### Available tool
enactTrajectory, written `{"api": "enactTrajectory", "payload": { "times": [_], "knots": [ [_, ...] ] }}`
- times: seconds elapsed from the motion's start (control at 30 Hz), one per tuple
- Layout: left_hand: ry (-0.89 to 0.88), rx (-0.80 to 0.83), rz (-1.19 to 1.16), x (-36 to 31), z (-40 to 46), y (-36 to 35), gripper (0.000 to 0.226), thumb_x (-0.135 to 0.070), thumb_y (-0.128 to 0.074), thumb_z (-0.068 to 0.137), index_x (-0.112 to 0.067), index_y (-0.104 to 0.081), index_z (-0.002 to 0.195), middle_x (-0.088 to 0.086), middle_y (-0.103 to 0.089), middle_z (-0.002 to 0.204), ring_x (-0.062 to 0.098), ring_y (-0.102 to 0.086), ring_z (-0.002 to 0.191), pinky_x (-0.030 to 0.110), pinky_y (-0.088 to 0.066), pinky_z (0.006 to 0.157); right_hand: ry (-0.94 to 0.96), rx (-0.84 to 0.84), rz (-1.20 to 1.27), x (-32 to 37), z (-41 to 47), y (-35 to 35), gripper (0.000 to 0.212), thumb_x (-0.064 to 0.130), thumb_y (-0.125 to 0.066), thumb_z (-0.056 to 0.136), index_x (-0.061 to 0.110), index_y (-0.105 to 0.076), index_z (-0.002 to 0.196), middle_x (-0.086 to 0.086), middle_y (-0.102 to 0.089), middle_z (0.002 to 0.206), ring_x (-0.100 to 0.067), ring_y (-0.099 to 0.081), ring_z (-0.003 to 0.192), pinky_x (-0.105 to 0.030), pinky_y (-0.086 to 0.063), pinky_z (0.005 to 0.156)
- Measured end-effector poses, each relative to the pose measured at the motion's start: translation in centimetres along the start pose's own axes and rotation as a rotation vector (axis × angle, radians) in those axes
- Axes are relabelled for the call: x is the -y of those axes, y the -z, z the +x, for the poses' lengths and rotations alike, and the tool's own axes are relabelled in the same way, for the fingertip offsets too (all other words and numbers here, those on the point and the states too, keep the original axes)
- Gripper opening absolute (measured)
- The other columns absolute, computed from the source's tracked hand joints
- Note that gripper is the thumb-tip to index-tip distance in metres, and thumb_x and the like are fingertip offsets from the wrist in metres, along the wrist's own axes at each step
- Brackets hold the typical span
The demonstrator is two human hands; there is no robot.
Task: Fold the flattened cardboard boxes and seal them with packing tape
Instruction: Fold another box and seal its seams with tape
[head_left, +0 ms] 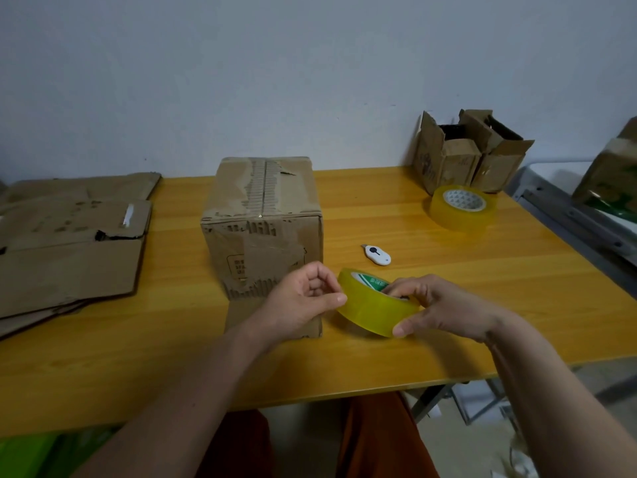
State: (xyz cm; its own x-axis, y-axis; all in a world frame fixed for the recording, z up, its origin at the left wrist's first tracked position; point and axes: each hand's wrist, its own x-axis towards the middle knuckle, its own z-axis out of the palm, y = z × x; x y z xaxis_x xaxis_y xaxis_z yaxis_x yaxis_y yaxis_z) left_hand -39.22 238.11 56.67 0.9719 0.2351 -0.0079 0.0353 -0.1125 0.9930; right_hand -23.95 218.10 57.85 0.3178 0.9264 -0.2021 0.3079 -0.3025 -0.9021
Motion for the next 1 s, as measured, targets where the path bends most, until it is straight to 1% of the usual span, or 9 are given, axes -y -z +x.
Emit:
{"api": "enactTrajectory", "payload": {
  "times": [0.13,0.3,0.43,0.57,0.67,0.77,0.87,0.93,1.0],
  "knots": [
    [0.02,0.039,0.072,-0.6,0.0,0.2,0.028,-0.002,-0.075,0.079,-0.011,-0.063,0.103,0.001,-0.066,0.087,0.01,-0.061,0.081,0.022,-0.053,0.08,-0.002,0.007,-0.012,0.3,0.0,0.0,0.031,0.021,-0.082,0.071,0.017,-0.071,0.1,-0.004,-0.065,0.111,-0.023,-0.06,0.106,-0.036,-0.05,0.088],
    [0.039,0.038,0.151,-1.2,0.3,0.5,0.004,-0.019,-0.069,0.086,-0.019,-0.07,0.09,-0.006,-0.068,0.087,0.007,-0.062,0.086,0.023,-0.051,0.085,-0.002,0.019,0.003,0.1,0.1,0.2,0.037,0.027,-0.083,0.068,0.015,-0.071,0.101,-0.011,-0.064,0.112,-0.029,-0.059,0.106,-0.04,-0.049,0.089],
    [-0.058,-0.056,0.119,-1.2,0.5,0.0,0.006,-0.014,-0.063,0.091,-0.014,-0.068,0.088,-0.005,-0.067,0.085,0.005,-0.061,0.084,0.02,-0.05,0.084,-0.037,0.038,0.088,0.1,0.2,0.6,0.029,0.019,-0.081,0.071,0.016,-0.071,0.098,-0.005,-0.068,0.101,-0.019,-0.063,0.092,-0.029,-0.049,0.08],
    [-0.161,-0.092,0.163,-1.3,0.6,-0.6,0.009,-0.013,-0.058,0.095,-0.012,-0.064,0.088,0.0,-0.067,0.082,0.01,-0.064,0.078,0.026,-0.054,0.077,-0.044,0.03,0.087,0.3,0.2,1.0,0.03,0.02,-0.078,0.07,0.013,-0.066,0.097,0.002,-0.066,0.093,-0.012,-0.061,0.087,-0.029,-0.047,0.08],
    [-0.17,-0.136,0.139,-1.7,1.0,-1.1,0.011,-0.013,-0.055,0.097,-0.009,-0.061,0.089,0.001,-0.065,0.077,0.012,-0.063,0.071,0.028,-0.055,0.07,-0.009,-0.125,0.052,1.2,0.4,0.8,0.037,0.019,-0.078,0.076,0.021,-0.062,0.109,0.007,-0.063,0.109,-0.007,-0.058,0.104,-0.028,-0.046,0.088],
    [-0.161,-0.146,0.146,-2.4,1.6,-1.5,0.012,-0.013,-0.054,0.097,-0.007,-0.06,0.09,0.001,-0.062,0.075,0.009,-0.06,0.067,0.023,-0.052,0.065,0.119,-0.313,-0.116,2.9,1.3,-0.2,0.047,0.017,-0.071,0.085,0.031,-0.054,0.127,0.012,-0.053,0.131,0.0,-0.045,0.124,-0.023,-0.036,0.103],
    [-0.174,-0.145,0.169,-2.8,1.9,-2.0,0.011,-0.014,-0.055,0.097,-0.011,-0.061,0.089,0.0,-0.06,0.071,0.008,-0.058,0.063,0.023,-0.051,0.063,0.188,-0.363,-0.309,3.7,3.3,-1.4,0.022,0.018,-0.067,0.088,0.023,-0.062,0.109,0.005,-0.056,0.127,-0.01,-0.048,0.121,-0.031,-0.038,0.105],
    [-0.181,-0.186,0.217,-2.9,2.1,-2.0,0.012,-0.016,-0.055,0.097,-0.01,-0.061,0.09,0.0,-0.059,0.068,0.006,-0.053,0.056,0.022,-0.048,0.059,0.199,-0.404,-0.276,3.6,4.1,-1.8,0.004,0.017,-0.066,0.089,0.017,-0.063,0.092,0.003,-0.063,0.116,-0.015,-0.055,0.112,-0.043,-0.041,0.101],
    [-0.172,-0.234,0.272,-3.0,2.2,-1.7,0.012,-0.017,-0.055,0.097,-0.01,-0.062,0.09,0.001,-0.059,0.068,0.003,-0.051,0.051,0.023,-0.045,0.057,0.231,-0.405,-0.221,3.5,4.4,-2.0,0.009,0.014,-0.064,0.089,0.02,-0.062,0.083,0.003,-0.067,0.106,-0.015,-0.06,0.105,-0.045,-0.044,0.098]
  ]
}}
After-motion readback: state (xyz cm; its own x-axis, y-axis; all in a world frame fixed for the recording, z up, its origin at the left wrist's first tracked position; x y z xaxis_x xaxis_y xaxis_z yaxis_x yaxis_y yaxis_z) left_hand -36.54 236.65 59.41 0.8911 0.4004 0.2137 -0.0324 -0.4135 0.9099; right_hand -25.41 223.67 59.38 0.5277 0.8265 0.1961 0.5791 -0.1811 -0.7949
